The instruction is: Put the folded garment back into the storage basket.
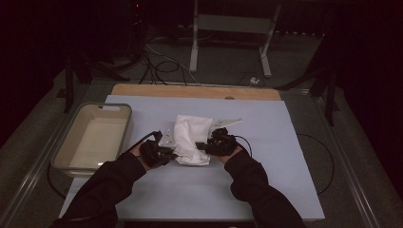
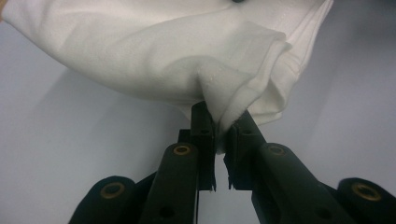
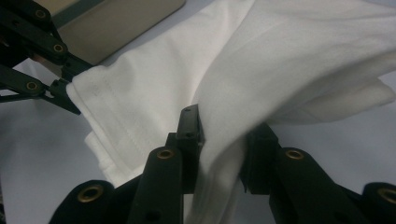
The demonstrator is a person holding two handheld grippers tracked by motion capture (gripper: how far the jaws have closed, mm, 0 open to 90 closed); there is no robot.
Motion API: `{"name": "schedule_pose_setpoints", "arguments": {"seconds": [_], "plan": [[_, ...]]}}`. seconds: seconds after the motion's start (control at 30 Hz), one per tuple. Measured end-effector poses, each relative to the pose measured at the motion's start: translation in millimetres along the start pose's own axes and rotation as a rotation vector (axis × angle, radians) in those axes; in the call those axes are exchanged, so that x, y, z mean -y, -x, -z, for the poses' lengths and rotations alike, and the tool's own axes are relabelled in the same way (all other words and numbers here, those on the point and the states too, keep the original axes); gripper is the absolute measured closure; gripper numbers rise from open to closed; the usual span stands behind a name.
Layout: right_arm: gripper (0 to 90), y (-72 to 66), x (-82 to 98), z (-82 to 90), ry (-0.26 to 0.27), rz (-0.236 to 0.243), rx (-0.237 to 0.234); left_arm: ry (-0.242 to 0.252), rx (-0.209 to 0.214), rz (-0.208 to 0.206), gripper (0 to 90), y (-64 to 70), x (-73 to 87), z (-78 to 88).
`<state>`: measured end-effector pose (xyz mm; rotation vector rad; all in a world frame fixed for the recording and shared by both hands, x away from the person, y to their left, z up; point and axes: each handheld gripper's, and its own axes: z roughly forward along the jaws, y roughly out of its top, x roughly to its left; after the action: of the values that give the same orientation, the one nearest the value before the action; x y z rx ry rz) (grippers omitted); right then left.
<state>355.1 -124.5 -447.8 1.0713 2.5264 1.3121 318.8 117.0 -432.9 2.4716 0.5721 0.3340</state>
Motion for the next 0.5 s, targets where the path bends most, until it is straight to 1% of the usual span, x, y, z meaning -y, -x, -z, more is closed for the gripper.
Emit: {"name": "schedule_pose_setpoints", "arguments": {"seconds": [0.07,0.13,0.23,0.33,0.4,0.5], "plan": [[72.3,-2.2,-1.8,-1.4,0.002,0.004,-0.006,0.001,-0.001,0.005,83.3,-1.1,2.1,3.4],[72.3,-4.7,-3.7,-3.0,0.005,-0.004,-0.010,-0.002,-0.004,0.005,83.3,-2.4,4.0,6.1],[72.3,-8.2,-6.6,-5.7,0.004,0.010,-0.011,-0.005,-0.006,0.008,83.3,-3.7,7.1,9.6],[72.3,-12.0,-9.4,-8.1,0.008,0.013,-0.015,-0.003,-0.008,0.018,83.2,-5.2,10.7,12.8],[72.3,-13.4,-10.2,-9.0,0.006,0.014,-0.015,-0.004,-0.010,0.014,83.2,-5.4,11.7,13.9],[72.3,-17.3,-12.9,-11.4,0.008,0.022,-0.019,-0.006,-0.016,0.023,83.3,-6.4,14.8,17.9]]}}
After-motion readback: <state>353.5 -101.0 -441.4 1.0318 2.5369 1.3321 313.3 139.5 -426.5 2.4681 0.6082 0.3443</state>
